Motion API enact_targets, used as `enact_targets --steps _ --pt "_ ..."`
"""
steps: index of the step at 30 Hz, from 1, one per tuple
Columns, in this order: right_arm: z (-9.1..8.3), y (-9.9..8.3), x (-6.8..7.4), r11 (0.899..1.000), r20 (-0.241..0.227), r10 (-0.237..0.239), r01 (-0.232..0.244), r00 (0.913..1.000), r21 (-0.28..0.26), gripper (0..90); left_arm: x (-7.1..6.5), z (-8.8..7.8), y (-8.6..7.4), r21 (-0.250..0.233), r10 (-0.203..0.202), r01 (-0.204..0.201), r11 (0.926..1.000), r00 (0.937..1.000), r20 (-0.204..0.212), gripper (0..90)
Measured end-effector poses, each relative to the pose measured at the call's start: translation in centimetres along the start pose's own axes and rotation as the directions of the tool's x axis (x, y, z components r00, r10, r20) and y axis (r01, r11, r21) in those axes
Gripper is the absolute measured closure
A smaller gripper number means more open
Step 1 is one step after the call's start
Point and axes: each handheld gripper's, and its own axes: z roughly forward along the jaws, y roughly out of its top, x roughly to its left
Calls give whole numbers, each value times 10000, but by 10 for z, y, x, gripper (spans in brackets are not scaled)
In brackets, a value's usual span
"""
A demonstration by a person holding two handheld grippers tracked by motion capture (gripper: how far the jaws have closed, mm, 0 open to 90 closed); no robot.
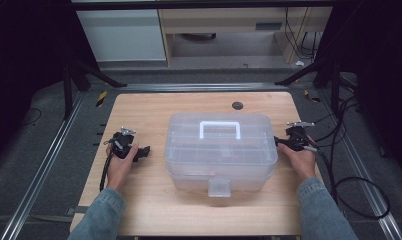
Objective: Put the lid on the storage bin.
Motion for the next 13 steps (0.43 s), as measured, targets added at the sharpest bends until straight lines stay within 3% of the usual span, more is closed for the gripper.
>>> enact_targets --steps 3,13 --pt "1 -1 1 9998 27 77 -76 10000 -185 217 1 1 -1 -101 63 -63 9999 10000 52 3" --pt "-1 -6 9 9999 -90 -70 71 9999 115 69 1 2 0 -79 49 -48 10000 10000 44 0"
